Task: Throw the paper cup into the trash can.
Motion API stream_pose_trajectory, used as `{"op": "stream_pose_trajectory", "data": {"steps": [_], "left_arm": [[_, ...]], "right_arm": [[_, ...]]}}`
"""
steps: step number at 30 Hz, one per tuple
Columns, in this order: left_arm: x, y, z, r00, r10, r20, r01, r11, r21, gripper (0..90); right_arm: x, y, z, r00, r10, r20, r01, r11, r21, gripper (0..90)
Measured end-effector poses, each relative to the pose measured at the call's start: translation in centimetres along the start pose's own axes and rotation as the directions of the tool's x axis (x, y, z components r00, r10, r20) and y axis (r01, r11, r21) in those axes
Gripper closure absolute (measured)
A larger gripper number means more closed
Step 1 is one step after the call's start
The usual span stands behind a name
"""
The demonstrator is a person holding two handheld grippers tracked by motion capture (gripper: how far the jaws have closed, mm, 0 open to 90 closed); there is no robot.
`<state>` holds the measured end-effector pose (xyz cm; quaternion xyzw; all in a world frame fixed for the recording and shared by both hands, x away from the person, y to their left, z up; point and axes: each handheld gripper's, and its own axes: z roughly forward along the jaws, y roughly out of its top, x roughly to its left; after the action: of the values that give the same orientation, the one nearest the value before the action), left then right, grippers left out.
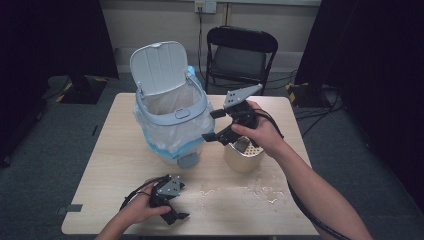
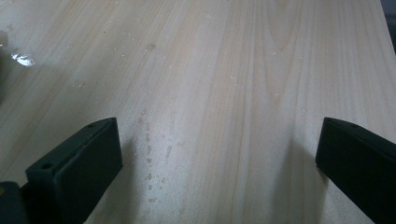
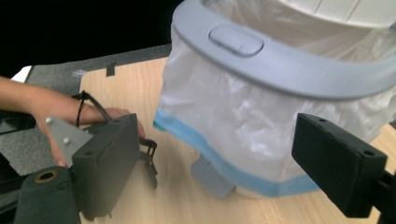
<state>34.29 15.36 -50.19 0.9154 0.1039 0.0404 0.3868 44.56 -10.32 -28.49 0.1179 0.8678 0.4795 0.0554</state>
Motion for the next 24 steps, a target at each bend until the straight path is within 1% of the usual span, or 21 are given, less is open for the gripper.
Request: {"op": "stream_pose_trajectory", "data": {"steps": [7, 12, 16, 17, 20, 24], "left_arm": [[0.0, 0.0, 0.0, 1.0000, 0.000, -0.002, 0.000, 1.0000, 0.003, 0.0], [0.0, 0.0, 0.0, 1.0000, 0.000, -0.002, 0.000, 1.0000, -0.002, 0.0], [0.0, 0.0, 0.0, 1.0000, 0.000, -0.001, 0.000, 1.0000, -0.001, 0.0], [0.0, 0.0, 0.0, 1.0000, -0.006, 0.002, 0.006, 1.0000, -0.002, 0.0], [0.0, 0.0, 0.0, 1.0000, -0.006, 0.002, 0.006, 1.0000, -0.001, 0.0], [0.0, 0.0, 0.0, 1.0000, -0.005, 0.001, 0.005, 1.0000, 0.003, 0.0]], "right_arm": [[0.3, -1.8, -0.2, 0.9999, 0.007, -0.010, -0.007, 1.000, -0.003, 14.5], [0.8, -3.0, -0.3, 0.9999, -0.004, -0.013, 0.004, 1.000, 0.002, 14.5], [1.3, -4.1, 0.0, 0.9998, -0.010, -0.019, 0.010, 1.000, 0.007, 14.5], [1.4, -4.3, 0.0, 0.9997, -0.010, -0.022, 0.010, 1.000, 0.007, 14.5], [1.8, -5.1, 0.3, 0.9995, -0.018, -0.027, 0.018, 1.000, 0.019, 14.5], [2.3, -6.1, 0.7, 0.9994, -0.013, -0.032, 0.014, 1.000, 0.022, 14.5]]}}
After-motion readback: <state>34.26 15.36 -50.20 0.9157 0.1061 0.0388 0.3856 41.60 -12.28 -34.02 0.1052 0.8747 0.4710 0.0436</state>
